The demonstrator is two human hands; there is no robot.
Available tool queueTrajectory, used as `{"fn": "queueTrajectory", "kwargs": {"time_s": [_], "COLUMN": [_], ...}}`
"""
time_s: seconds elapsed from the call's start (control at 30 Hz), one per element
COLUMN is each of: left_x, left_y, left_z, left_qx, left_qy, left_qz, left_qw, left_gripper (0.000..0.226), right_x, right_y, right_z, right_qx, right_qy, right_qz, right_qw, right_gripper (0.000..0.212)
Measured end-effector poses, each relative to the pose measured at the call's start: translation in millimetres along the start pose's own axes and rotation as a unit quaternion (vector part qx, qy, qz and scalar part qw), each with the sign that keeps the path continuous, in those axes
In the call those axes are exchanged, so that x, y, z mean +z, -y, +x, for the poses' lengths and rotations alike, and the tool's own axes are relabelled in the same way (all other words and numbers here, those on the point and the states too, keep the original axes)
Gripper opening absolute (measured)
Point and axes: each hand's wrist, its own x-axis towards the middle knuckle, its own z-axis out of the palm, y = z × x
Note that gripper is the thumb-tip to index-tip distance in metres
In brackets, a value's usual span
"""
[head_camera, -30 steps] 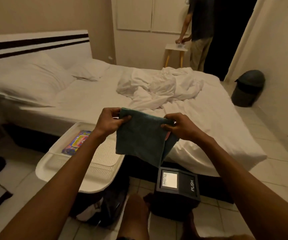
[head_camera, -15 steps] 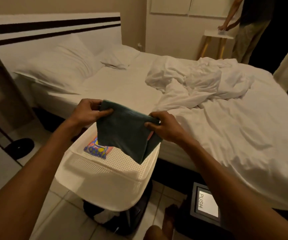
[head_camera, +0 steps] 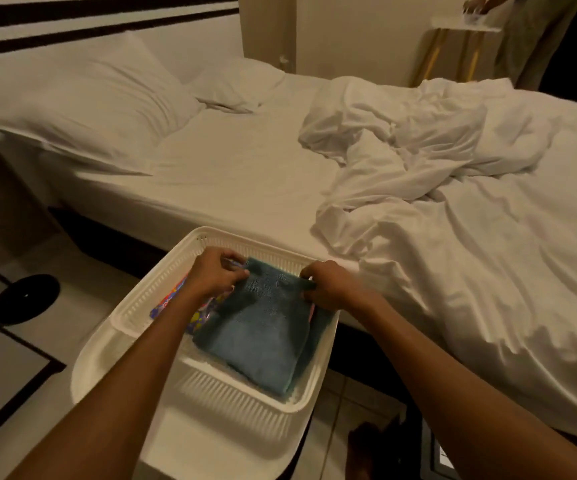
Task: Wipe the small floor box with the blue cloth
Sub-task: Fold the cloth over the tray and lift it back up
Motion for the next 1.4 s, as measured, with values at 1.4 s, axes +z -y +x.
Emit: {"fn": "queueTrajectory", "kwargs": {"time_s": [1.4], "left_x": [0.0], "left_y": [-32.8], "left_z": [-100.5], "left_qx": [0.027], "left_qy": [-0.002], "left_qz": [-0.057], "left_qw": [0.998], "left_gripper": [0.005], "right_x": [12.3], "right_y": [-23.3], "right_z": [-32.6], "right_qx": [-0.029], "right_qy": [-0.067], "right_qz": [-0.030], "right_qw": [0.997], "right_gripper": [0.073]}}
